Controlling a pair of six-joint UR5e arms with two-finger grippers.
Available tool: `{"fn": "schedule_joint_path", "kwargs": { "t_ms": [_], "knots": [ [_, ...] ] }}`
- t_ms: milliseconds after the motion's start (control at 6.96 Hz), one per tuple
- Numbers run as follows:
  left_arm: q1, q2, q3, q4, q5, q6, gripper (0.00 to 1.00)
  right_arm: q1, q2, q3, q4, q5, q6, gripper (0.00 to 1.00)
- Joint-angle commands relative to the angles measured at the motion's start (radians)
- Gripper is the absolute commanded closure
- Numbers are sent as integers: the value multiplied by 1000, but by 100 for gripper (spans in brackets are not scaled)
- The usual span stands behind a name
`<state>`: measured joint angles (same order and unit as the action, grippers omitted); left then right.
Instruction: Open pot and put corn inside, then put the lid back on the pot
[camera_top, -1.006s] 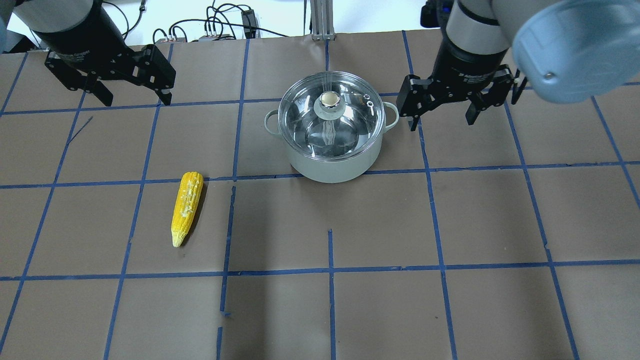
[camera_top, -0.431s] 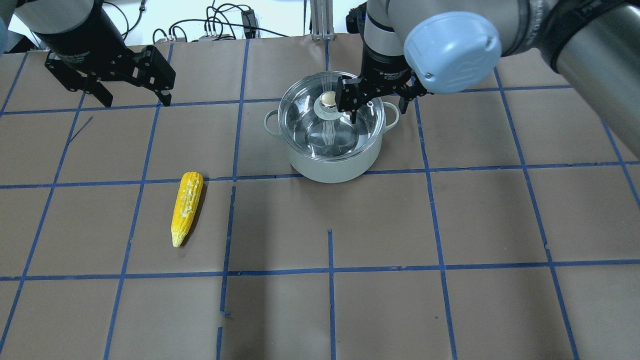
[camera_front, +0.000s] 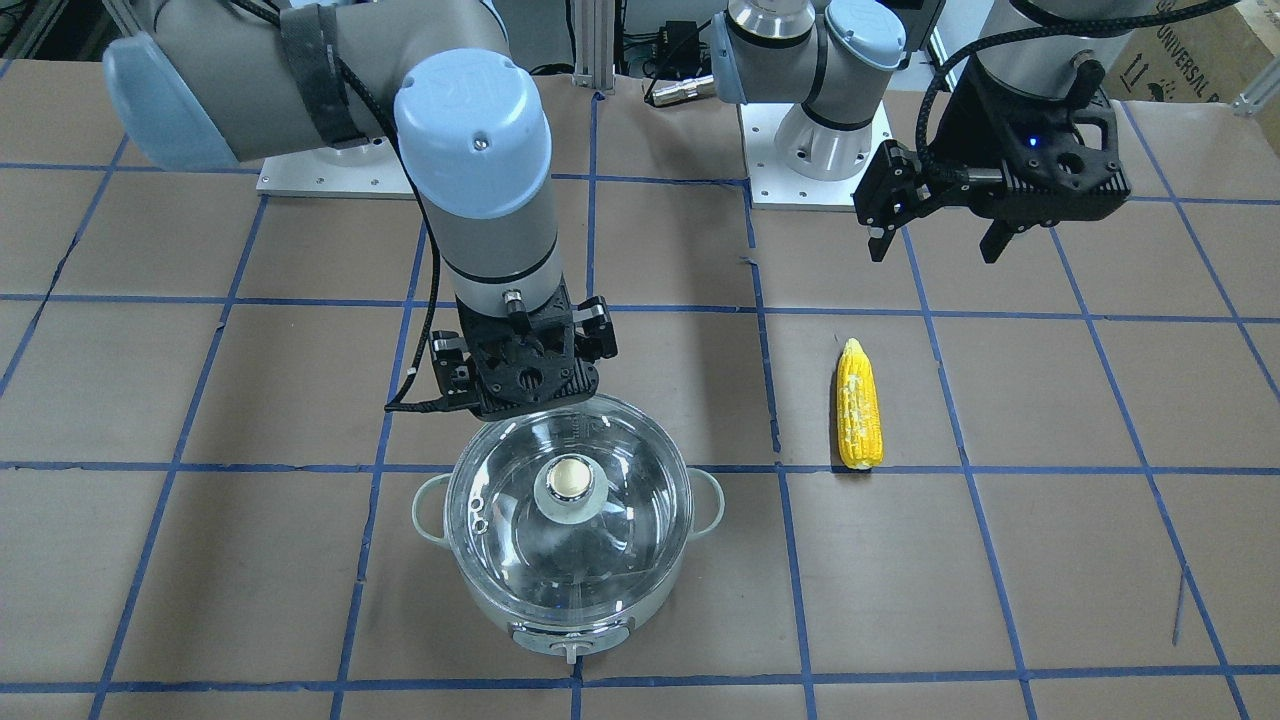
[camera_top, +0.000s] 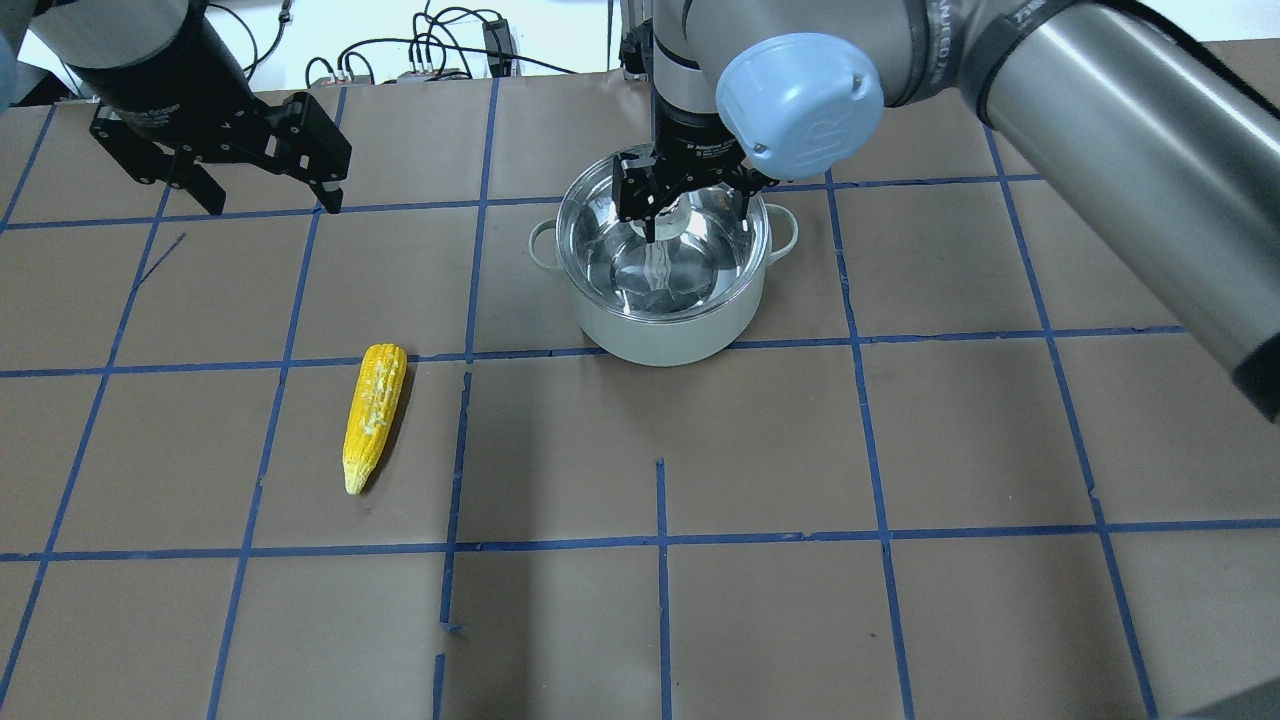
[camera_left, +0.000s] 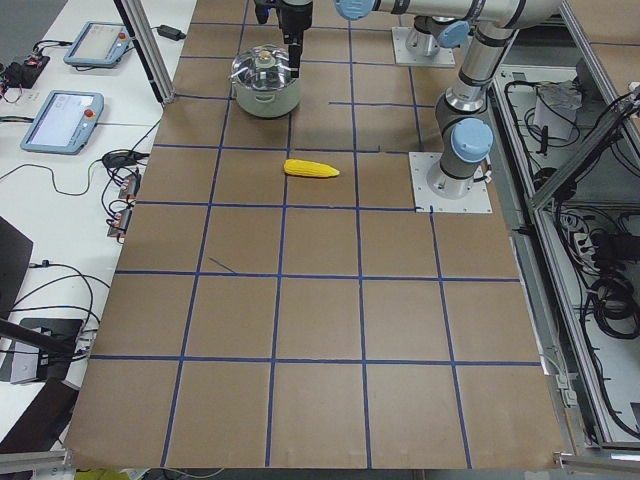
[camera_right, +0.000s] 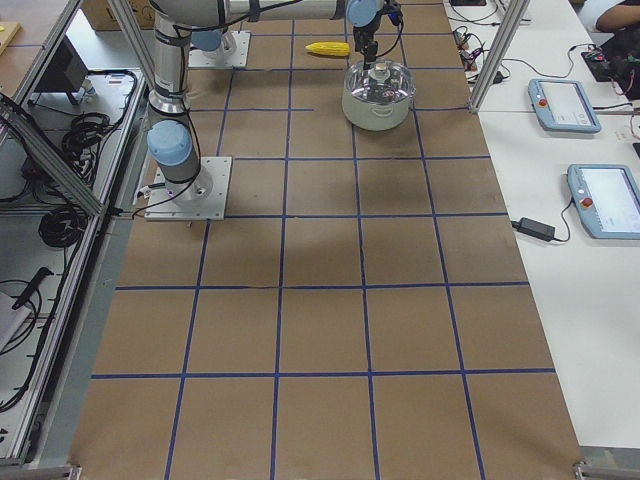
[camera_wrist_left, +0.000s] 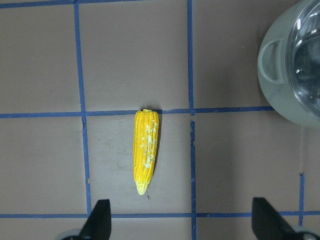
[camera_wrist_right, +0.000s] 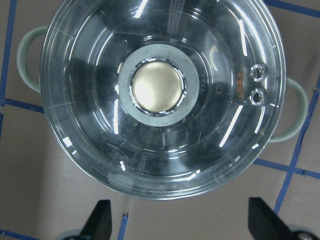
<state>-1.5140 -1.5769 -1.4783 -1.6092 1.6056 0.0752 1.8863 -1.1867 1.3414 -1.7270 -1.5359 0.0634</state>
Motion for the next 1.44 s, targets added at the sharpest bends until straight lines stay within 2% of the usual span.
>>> {"fn": "schedule_joint_path", "kwargs": {
  "t_ms": [0, 1293],
  "knots": [
    [0, 0, -1, 0, 1, 0, 0, 14, 44, -7, -55, 0, 19, 5],
    [0, 0, -1, 0, 1, 0, 0, 31, 147, -70, -109, -10, 26, 8]
  ]
}}
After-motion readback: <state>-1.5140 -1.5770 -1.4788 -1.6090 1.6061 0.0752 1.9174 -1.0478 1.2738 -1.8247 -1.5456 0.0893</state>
